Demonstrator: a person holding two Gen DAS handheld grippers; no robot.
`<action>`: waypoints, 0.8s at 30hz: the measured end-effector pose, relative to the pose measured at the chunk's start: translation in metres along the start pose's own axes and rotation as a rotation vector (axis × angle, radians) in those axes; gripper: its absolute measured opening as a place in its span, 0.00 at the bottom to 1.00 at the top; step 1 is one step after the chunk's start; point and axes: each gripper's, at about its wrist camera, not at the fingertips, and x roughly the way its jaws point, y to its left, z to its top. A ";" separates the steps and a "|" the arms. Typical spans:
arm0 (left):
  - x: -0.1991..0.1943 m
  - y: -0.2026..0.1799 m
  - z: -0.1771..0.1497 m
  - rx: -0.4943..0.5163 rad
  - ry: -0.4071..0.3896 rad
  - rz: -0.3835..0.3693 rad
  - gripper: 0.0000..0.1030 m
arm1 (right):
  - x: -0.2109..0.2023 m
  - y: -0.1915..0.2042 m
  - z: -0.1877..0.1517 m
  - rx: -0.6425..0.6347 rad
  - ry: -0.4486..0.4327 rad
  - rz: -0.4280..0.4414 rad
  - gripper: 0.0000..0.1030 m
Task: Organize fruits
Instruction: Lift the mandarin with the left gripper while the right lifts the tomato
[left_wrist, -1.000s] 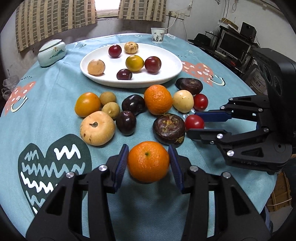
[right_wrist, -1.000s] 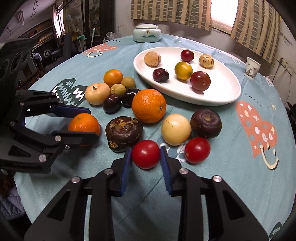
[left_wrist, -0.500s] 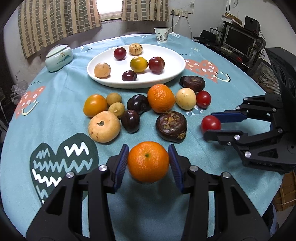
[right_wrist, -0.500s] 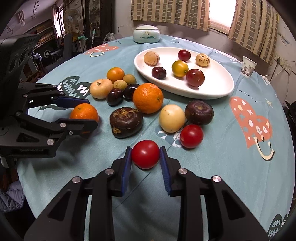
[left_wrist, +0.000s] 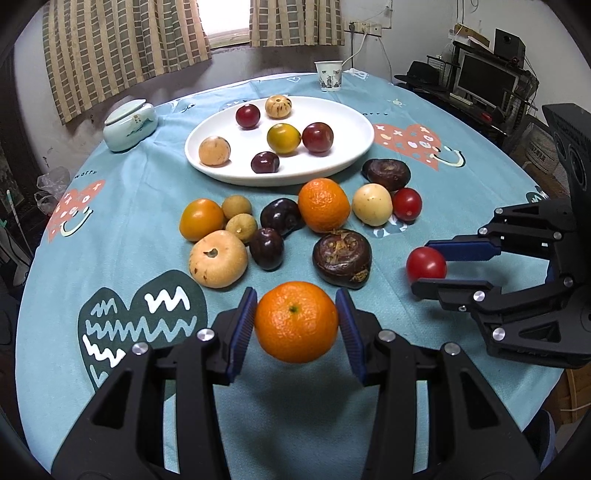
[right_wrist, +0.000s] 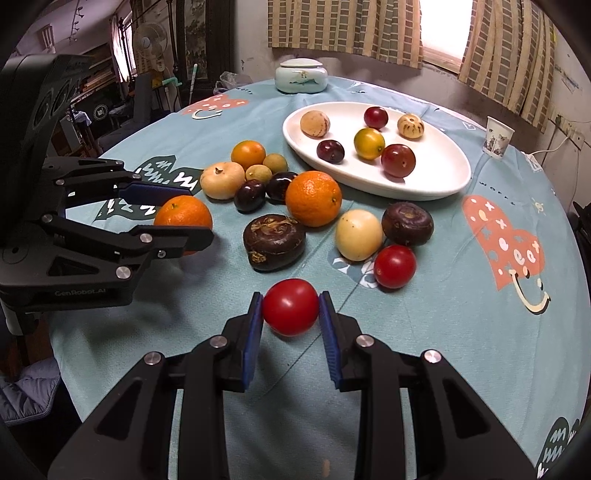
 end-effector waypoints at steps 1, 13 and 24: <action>0.000 0.000 0.000 0.000 0.001 0.002 0.43 | 0.000 0.000 0.000 0.001 0.001 0.001 0.30; 0.004 -0.002 -0.001 0.002 0.012 0.011 0.43 | 0.002 -0.003 -0.004 0.008 0.007 0.010 0.30; 0.000 -0.002 0.000 0.004 0.001 0.017 0.43 | -0.003 0.002 -0.001 0.007 -0.017 0.033 0.30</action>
